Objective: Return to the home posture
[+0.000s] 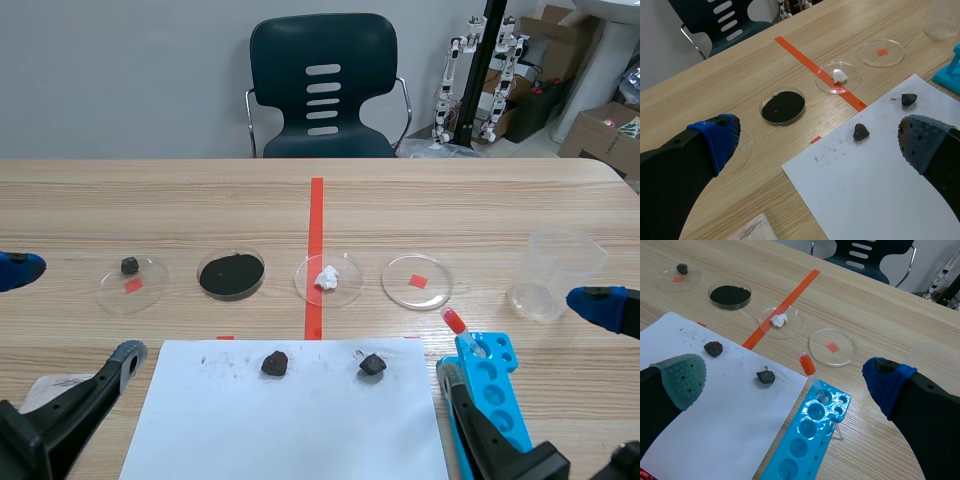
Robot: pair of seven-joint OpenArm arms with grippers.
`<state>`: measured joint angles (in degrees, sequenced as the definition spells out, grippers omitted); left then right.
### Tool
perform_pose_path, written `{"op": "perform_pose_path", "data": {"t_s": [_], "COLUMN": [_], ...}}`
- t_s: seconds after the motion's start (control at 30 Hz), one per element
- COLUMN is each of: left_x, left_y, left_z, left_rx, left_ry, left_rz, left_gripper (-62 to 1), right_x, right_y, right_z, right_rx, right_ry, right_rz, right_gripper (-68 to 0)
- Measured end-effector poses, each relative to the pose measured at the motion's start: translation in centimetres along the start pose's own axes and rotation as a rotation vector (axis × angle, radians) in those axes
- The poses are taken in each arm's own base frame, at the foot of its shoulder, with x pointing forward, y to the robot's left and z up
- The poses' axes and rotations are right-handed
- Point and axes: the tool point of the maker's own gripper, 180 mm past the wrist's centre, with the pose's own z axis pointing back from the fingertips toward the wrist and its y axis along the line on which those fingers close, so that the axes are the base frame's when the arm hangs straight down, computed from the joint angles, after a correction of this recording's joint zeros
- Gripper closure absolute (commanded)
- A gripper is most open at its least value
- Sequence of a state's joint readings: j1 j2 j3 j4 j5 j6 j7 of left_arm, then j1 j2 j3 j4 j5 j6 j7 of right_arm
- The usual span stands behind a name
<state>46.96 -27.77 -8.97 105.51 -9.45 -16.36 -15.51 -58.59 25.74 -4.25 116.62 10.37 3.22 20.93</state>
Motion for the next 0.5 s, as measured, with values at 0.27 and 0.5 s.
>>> {"op": "perform_pose_path", "data": {"t_s": [0.27,0.5], "left_x": [0.01,0.0], "left_y": [-0.46,-0.45], "left_z": [0.01,0.01], "left_rx": [-0.026,-0.025], "left_ry": [0.0,0.0], "left_rz": [0.008,0.008], "left_gripper": [-62.3,-62.3], "right_x": [0.0,0.0], "right_y": [0.0,-0.01], "right_z": [0.0,0.0], "right_rx": [0.0,0.0], "right_ry": [0.0,0.0], "right_rz": [0.0,0.0], "right_gripper": [-67.9,-67.9]}}
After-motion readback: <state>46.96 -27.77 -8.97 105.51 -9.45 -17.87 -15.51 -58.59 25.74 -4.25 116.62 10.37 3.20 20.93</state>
